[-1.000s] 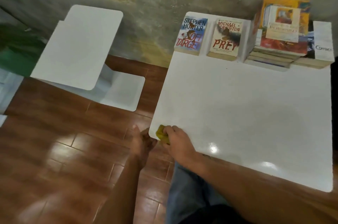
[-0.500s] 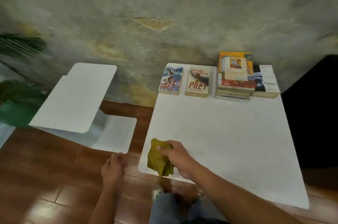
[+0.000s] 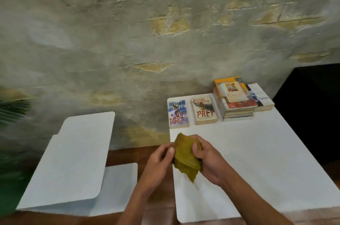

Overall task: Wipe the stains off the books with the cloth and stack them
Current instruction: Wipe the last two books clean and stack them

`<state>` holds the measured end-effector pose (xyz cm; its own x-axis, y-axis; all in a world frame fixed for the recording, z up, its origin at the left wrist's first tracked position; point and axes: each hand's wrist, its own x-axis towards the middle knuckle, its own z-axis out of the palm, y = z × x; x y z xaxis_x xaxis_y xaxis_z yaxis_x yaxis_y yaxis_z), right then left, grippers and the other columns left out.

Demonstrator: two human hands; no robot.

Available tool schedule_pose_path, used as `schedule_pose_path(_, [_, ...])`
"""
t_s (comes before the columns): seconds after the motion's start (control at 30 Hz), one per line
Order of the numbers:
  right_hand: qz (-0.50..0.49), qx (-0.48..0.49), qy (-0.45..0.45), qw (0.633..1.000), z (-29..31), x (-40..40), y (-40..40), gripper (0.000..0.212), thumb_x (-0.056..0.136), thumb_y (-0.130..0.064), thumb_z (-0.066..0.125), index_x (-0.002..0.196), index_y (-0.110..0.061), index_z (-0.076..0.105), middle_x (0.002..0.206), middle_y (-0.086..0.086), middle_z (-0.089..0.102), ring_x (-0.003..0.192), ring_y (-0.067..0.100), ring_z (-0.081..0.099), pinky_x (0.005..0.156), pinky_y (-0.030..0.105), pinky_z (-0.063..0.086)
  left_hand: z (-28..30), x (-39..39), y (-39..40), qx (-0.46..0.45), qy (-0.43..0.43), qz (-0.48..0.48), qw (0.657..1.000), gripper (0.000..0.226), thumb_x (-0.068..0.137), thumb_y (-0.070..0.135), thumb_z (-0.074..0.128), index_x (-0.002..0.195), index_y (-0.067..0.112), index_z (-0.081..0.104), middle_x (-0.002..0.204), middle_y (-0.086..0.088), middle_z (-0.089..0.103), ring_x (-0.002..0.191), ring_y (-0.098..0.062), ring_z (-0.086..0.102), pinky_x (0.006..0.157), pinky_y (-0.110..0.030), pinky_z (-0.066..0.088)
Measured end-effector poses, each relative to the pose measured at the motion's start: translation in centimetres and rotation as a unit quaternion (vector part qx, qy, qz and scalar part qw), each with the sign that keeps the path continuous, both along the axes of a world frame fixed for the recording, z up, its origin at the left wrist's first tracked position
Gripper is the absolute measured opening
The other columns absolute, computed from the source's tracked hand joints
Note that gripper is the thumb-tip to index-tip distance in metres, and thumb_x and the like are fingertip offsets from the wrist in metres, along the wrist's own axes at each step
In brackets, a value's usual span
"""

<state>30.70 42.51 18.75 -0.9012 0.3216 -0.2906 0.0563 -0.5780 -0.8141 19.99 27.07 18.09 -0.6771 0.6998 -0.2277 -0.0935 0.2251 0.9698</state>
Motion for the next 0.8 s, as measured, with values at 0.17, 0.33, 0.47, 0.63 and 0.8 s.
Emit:
schedule_pose_path(0.17, [-0.08, 0.094, 0.011, 0.992, 1.0, -3.1, -3.3, 0.013, 0.092, -0.015, 0.058, 0.101, -0.014, 0.067, 0.111, 0.017, 0.062, 0.102, 0.035, 0.059, 0.085, 0.055, 0.054, 1.1, -4.2, -1.8, 0.015, 0.057, -0.078, 0.995, 0.032, 0.096, 0.023, 0.068, 0.126, 0.028, 0.064, 0.114, 0.014, 0.071, 0.109, -0.008, 0.066, 0.092, -0.024, 0.054])
schedule_pose_path(0.33, [-0.148, 0.063, -0.001, 0.987, 1.3, -4.6, -4.9, 0.025, 0.1, -0.024, 0.046, 0.112, -0.01, 0.063, 0.114, 0.019, 0.066, 0.107, 0.041, 0.06, 0.096, 0.064, 0.048, 1.9, -6.1, -0.8, 0.011, 0.078, -0.11, 0.991, 0.014, 0.096, 0.024, 0.068, 0.109, 0.028, 0.068, 0.097, 0.009, 0.073, 0.089, -0.007, 0.068, 0.079, -0.018, 0.053])
schedule_pose_path(0.47, [-0.159, 0.292, -0.115, 0.936, 1.2, -5.6, -3.9, 0.022, 0.106, -0.024, 0.044, 0.114, -0.027, 0.064, 0.115, 0.002, 0.065, 0.112, 0.022, 0.062, 0.094, 0.038, 0.055, 1.3, -7.2, 0.9, -0.001, 0.072, -0.076, 0.995, 0.008, 0.095, 0.026, 0.068, 0.103, 0.024, 0.069, 0.091, 0.007, 0.074, 0.086, -0.009, 0.069, 0.077, -0.026, 0.057])
schedule_pose_path(0.63, [-0.197, 0.447, -0.08, 0.869, 1.1, -6.9, -2.5, 0.027, 0.104, -0.017, 0.047, 0.12, -0.034, 0.062, 0.122, -0.012, 0.061, 0.115, 0.003, 0.057, 0.096, 0.027, 0.052, 1.0, -7.3, 2.6, 0.01, 0.06, -0.017, 0.998, 0.012, 0.092, 0.026, 0.073, 0.103, 0.024, 0.072, 0.092, 0.005, 0.076, 0.088, -0.012, 0.071, 0.072, -0.02, 0.055])
schedule_pose_path(0.8, [-0.204, 0.421, -0.065, 0.881, 1.5, -7.6, -1.6, 0.026, 0.1, -0.025, 0.055, 0.125, -0.031, 0.059, 0.116, -0.025, 0.063, 0.113, 0.004, 0.06, 0.09, 0.027, 0.055, 1.1, -8.3, 4.7, 0.032, 0.072, 0.016, 0.997, 0.015, 0.084, 0.02, 0.08, 0.095, 0.022, 0.07, 0.087, 0.004, 0.073, 0.084, -0.012, 0.069, 0.069, -0.02, 0.055])
